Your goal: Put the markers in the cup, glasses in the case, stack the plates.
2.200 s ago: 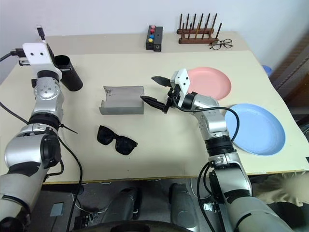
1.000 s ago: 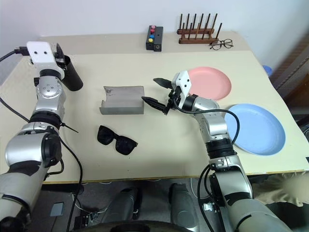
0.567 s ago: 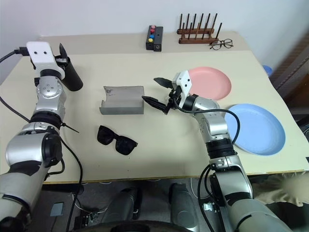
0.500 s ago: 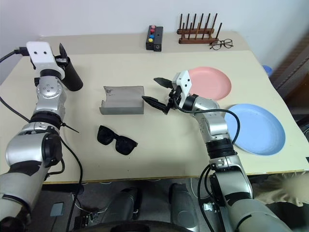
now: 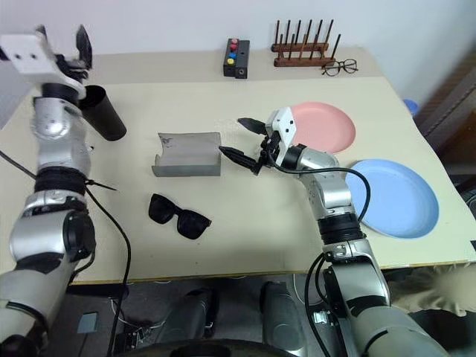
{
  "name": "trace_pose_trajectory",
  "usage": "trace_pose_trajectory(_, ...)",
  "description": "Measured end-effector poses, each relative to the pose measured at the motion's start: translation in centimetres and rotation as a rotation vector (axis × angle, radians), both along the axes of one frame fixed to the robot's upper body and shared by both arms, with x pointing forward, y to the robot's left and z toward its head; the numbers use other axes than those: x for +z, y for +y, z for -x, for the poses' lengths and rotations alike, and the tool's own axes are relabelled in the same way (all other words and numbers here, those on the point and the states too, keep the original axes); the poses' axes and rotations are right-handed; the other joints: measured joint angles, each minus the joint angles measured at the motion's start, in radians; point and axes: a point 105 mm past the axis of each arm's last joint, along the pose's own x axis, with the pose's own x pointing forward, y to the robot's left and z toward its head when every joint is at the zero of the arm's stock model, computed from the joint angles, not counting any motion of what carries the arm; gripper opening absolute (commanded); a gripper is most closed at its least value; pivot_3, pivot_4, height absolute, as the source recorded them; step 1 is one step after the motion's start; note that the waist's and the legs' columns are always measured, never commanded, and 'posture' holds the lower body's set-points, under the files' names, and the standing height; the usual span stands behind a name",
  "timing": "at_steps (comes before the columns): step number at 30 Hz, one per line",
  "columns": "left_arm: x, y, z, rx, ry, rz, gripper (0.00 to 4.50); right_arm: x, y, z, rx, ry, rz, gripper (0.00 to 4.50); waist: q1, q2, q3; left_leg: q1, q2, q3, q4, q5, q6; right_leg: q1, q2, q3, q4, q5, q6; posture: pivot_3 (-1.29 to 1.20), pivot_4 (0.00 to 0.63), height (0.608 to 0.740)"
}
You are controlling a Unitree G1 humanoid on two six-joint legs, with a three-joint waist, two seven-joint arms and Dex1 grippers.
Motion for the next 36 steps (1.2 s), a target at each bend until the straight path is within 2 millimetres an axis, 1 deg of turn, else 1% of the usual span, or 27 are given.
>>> trace_pose_trajectory(1, -0.4, 0.3, 0.6, -0.018, 0.028, -0.015, 3.65, 0.0, -0.2, 0.0, -0.007, 0.0, 0.001, 4.5, -0.005, 0.0, 0.0, 0.0, 0.0, 0.0, 0.0, 0.0, 0.0, 0.0, 0.0, 0.001, 0.0, 0.0, 0.0, 0.0, 0.15, 0.74)
trace_pose_trajectory(4, -3.4, 1.4, 3.2, -0.075, 0.196, -0.062, 3.65, -0.1, -1.0, -0.2, -0.032, 0.004, 0.004, 4.5, -0.019, 0.001, 0.0, 0.001, 0.002, -0.001, -0.001, 0.0, 0.0, -0.002, 0.001, 0.003, 0.002, 0.0, 0.0, 0.0, 0.15, 0.74)
trace_pose_trajectory(6, -5.0, 2.4, 4.8, -0.081, 0.303, -0.063, 3.65, -0.1, -1.0, -0.3, -0.032, 0.005, 0.001, 4.5, -0.022, 0.001, 0.0, 0.001, 0.002, -0.001, 0.0, 0.0, 0.0, -0.002, 0.001, 0.003, 0.002, 0.0, 0.0, 0.0, 0.15, 0.74)
trace_pose_trajectory(8, -5.7, 3.8, 6.3, -0.07, 0.369, -0.052, 3.65, -0.2, -1.0, -0.3, -0.028, 0.009, 0.001, 4.5, -0.021, 0.001, 0.0, 0.001, 0.002, -0.001, 0.0, 0.0, 0.0, -0.001, 0.002, 0.002, 0.001, 0.0, -0.001, 0.0, 0.15, 0.74)
trace_pose_trajectory(9, -5.8, 4.5, 7.2, -0.061, 0.395, -0.049, 3.12, -0.3, -0.9, -0.4, -0.024, 0.009, 0.0, 4.5, -0.02, 0.001, 0.0, 0.001, 0.002, 0.0, 0.0, 0.0, 0.0, -0.001, 0.002, 0.002, 0.001, 0.0, -0.001, 0.0, 0.15, 0.74)
trace_pose_trajectory(11, -5.8, 5.3, 8.5, -0.053, 0.422, -0.044, 2.36, -0.4, -0.9, -0.4, -0.018, 0.014, 0.0, 4.5, -0.016, 0.001, 0.001, 0.003, 0.002, 0.0, 0.0, 0.0, 0.0, 0.001, 0.002, 0.002, 0.001, 0.0, -0.001, 0.0, 0.15, 0.74)
trace_pose_trajectory(12, -6.0, 5.5, 9.1, -0.052, 0.441, -0.049, 1.8, -0.4, -0.8, -0.3, -0.011, 0.013, 0.002, 4.5, -0.012, 0.001, 0.001, 0.003, 0.003, 0.0, 0.0, 0.0, 0.0, 0.002, 0.002, 0.002, 0.001, 0.0, -0.001, 0.0, 0.15, 0.74)
trace_pose_trajectory(15, -6.8, 6.2, 9.9, -0.031, 0.5, -0.055, 0.28, -0.6, -0.5, -0.1, 0.013, 0.016, 0.01, 4.5, -0.001, 0.001, 0.0, 0.004, 0.002, 0.0, 0.001, 0.0, 0.0, 0.003, 0.001, 0.002, 0.0, 0.0, -0.001, 0.0, 0.15, 0.74)
trace_pose_trajectory(16, -7.2, 6.5, 10.2, -0.022, 0.521, -0.051, 0.02, -0.7, -0.4, 0.0, 0.024, 0.019, 0.015, 4.5, 0.0, 0.001, 0.001, 0.004, 0.002, 0.001, 0.0, 0.0, 0.0, 0.003, 0.001, 0.002, 0.0, 0.0, -0.001, 0.0, 0.15, 0.74)
trace_pose_trajectory(18, -7.7, 7.0, 10.5, 0.0, 0.555, -0.051, 0.02, -0.8, -0.3, 0.3, 0.045, 0.024, 0.023, 4.5, 0.0, 0.0, 0.0, 0.004, 0.002, 0.0, 0.001, 0.0, 0.0, 0.003, 0.001, 0.002, 0.0, 0.0, -0.001, 0.0, 0.15, 0.74)
trace_pose_trajectory(20, -7.9, 7.4, 10.6, 0.024, 0.589, -0.07, 0.02, -1.1, -0.2, 1.0, 0.085, 0.024, 0.051, 4.5, 0.0, 0.001, 0.0, 0.004, 0.002, 0.0, 0.0, 0.0, 0.0, 0.003, 0.001, 0.002, 0.0, 0.0, -0.001, 0.0, 0.15, 0.74)
trace_pose_trajectory(23, -8.4, 8.0, 10.6, 0.061, 0.662, -0.075, 0.02, -2.5, -0.1, 2.2, 0.158, 0.047, 0.112, 4.5, -0.002, 0.001, 0.0, 0.004, 0.002, 0.001, 0.0, 0.0, 0.0, 0.003, 0.001, 0.002, 0.0, 0.0, -0.001, 0.0, 0.15, 0.74)
trace_pose_trajectory(26, -10.5, 9.2, 10.1, 0.157, 0.883, -0.104, 0.02, -3.3, 0.1, 2.8, 0.204, 0.055, 0.172, 4.5, -0.004, 0.001, 0.001, 0.005, 0.001, 0.001, 0.0, 0.0, 0.0, 0.003, 0.002, 0.002, 0.001, 0.0, -0.001, 0.0, 0.15, 0.74)
trace_pose_trajectory(27, -10.9, 9.4, 9.9, 0.173, 0.925, -0.102, 0.02, -3.5, 0.1, 2.9, 0.213, 0.053, 0.187, 4.5, -0.004, 0.001, 0.001, 0.005, 0.001, 0.001, 0.0, 0.0, 0.0, 0.003, 0.002, 0.002, 0.001, 0.0, -0.001, 0.0, 0.15, 0.74)
trace_pose_trajectory(29, -11.3, 9.7, 9.3, 0.175, 0.971, -0.088, 0.02, -3.7, 0.4, 3.1, 0.229, 0.048, 0.207, 4.5, -0.004, 0.0, 0.001, 0.005, 0.002, 0.001, 0.0, 0.0, 0.0, 0.003, 0.003, 0.002, 0.001, 0.0, -0.001, 0.0, 0.15, 0.74)
trace_pose_trajectory(33, -11.2, 10.6, 8.2, 0.205, 1.031, -0.101, 0.02, -4.0, 1.2, 3.4, 0.259, 0.036, 0.226, 4.5, -0.003, 0.0, 0.001, 0.005, 0.002, 0.001, -0.001, 0.0, 0.0, 0.003, 0.004, 0.002, 0.0, 0.0, -0.001, 0.0, 0.15, 0.74)
trace_pose_trajectory(36, -12.1, 10.8, 7.5, 0.203, 1.082, -0.112, 0.02, -3.9, 1.8, 3.5, 0.269, 0.031, 0.224, 4.5, -0.004, 0.0, 0.001, 0.005, 0.002, 0.001, -0.001, 0.0, 0.0, 0.003, 0.003, 0.002, 0.0, 0.0, -0.001, 0.0, 0.15, 0.74)
